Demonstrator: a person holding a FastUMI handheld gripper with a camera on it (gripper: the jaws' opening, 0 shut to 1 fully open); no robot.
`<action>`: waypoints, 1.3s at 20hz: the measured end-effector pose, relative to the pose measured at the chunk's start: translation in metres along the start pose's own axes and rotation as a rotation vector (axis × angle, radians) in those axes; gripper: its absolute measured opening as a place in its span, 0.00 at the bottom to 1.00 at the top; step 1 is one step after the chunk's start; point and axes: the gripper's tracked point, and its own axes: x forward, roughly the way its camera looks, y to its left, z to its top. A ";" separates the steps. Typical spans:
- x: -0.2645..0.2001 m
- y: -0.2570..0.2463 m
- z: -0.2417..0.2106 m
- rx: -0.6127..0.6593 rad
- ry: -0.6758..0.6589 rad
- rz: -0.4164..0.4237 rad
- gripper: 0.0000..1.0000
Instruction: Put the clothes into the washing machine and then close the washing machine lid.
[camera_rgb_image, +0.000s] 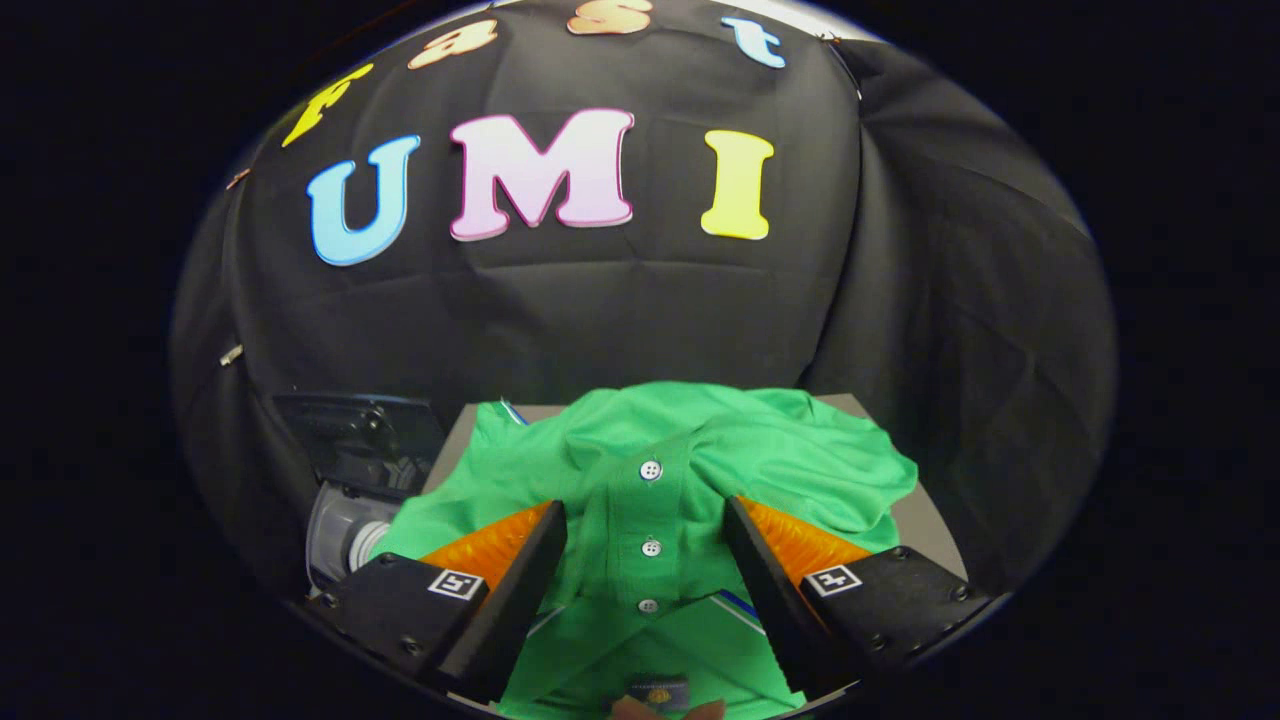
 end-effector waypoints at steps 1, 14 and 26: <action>-0.005 -0.001 0.008 -0.028 -0.022 0.003 1.00; -0.028 -0.005 0.030 0.196 -0.009 0.088 0.13; -0.150 0.036 0.155 0.195 -0.178 0.170 0.13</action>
